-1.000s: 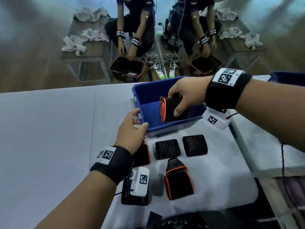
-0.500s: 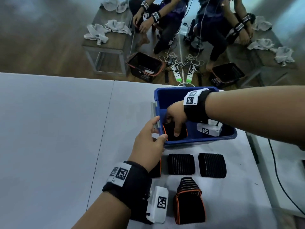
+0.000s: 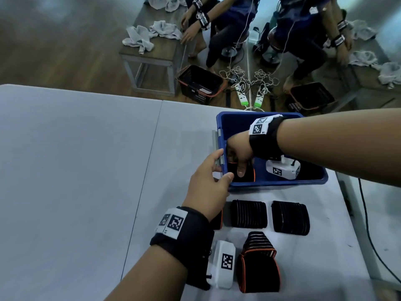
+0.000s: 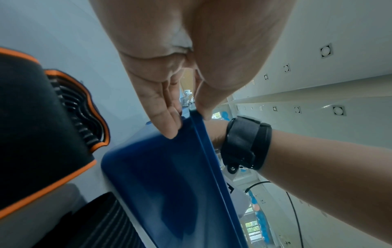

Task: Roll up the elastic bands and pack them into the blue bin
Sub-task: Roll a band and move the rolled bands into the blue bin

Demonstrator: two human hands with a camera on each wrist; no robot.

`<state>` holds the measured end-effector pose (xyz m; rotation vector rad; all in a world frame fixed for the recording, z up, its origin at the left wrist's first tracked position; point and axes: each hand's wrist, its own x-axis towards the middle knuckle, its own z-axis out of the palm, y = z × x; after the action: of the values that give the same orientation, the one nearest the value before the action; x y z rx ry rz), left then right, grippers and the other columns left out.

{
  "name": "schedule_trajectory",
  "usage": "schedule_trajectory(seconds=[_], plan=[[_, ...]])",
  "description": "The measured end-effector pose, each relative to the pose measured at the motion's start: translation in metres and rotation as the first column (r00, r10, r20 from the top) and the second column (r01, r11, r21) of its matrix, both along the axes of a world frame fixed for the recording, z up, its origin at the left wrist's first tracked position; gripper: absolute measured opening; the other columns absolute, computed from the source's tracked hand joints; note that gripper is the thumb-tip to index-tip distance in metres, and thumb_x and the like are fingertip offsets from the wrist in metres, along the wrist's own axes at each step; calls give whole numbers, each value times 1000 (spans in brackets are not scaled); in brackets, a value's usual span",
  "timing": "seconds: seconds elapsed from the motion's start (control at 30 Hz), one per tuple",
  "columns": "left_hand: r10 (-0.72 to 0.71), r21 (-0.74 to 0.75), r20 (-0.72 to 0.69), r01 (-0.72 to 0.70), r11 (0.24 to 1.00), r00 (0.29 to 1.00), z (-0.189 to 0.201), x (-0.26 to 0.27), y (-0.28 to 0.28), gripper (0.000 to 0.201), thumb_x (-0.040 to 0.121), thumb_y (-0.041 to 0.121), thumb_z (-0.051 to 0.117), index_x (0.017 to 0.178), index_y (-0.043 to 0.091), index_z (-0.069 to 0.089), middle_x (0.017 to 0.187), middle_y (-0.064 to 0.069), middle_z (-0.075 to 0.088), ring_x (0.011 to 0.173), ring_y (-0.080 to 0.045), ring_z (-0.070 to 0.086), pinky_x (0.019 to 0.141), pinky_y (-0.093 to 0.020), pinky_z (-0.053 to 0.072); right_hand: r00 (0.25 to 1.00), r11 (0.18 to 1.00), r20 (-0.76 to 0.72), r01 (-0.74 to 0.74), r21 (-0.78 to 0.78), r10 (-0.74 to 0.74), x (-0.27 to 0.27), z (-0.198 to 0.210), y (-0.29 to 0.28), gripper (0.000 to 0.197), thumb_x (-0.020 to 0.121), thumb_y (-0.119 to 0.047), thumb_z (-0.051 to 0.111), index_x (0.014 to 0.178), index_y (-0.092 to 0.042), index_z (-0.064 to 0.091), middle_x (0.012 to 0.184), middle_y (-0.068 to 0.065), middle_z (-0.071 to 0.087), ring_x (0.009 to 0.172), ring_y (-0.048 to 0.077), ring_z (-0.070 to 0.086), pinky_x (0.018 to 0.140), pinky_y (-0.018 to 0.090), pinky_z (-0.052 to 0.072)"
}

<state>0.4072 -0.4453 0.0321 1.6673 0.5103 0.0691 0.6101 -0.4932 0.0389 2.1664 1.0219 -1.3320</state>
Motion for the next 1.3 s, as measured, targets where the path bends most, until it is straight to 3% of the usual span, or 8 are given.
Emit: schedule_trajectory(seconds=[0.17,0.3,0.4,0.6,0.73,0.93,1.13,1.3], plan=[[6,-8,-11,-6,1000,1000,2,0,-1,57,96,15,64,145,38,47,103,7,60,78,-15,70,72,-35,64,990,998,126,-62,27,58,-1,10,-5,51,72,-43,85,109,-10,71,91,8,77,67,18,69,54,24,54],[10,-2,-15,-10,1000,1000,3,1,-1,58,95,15,65,145,38,47,112,-3,62,88,-18,71,67,-34,64,966,983,258,-55,174,9,1,36,-19,72,66,-49,87,126,-16,64,108,2,73,92,21,69,82,31,56],[16,1,-12,-16,1000,1000,5,1,0,57,94,13,66,144,36,49,105,-1,63,83,-20,71,63,-34,63,938,916,334,-49,399,-96,-5,75,-40,60,73,-38,84,126,-20,62,112,-2,68,98,21,64,82,29,50],[11,22,-14,-11,1000,1000,4,2,1,55,95,12,66,141,37,50,100,-2,64,77,-28,71,68,-46,63,940,701,83,187,688,-332,-84,123,-118,36,77,-23,80,109,-28,66,97,-16,68,78,0,63,73,19,49],[13,50,-19,-12,999,1000,5,2,0,54,96,12,65,143,33,49,98,0,63,72,-26,71,66,-42,64,964,783,18,203,588,-264,-162,93,-160,36,82,-30,74,116,-30,65,103,-16,64,87,4,58,77,16,45],[4,64,-31,-2,998,1000,6,0,-1,56,97,11,64,148,27,46,99,1,60,76,-19,69,64,-37,64,980,850,22,161,501,-198,-240,6,-205,78,79,-46,74,146,-24,40,146,-5,42,135,17,39,114,33,36],[-7,127,-44,13,992,999,6,0,0,58,96,17,65,148,32,44,108,-7,64,84,-23,71,70,-44,64,964,772,97,135,622,-246,-257,-19,-219,86,66,-45,81,140,-18,46,135,2,51,124,25,50,101,43,48],[-18,126,-58,25,992,998,8,1,1,59,97,15,63,150,31,42,109,-9,64,82,-18,70,66,-37,64,932,727,196,94,680,-304,-253,-16,-218,86,58,-49,84,132,-19,52,133,4,51,122,27,50,98,44,50]])
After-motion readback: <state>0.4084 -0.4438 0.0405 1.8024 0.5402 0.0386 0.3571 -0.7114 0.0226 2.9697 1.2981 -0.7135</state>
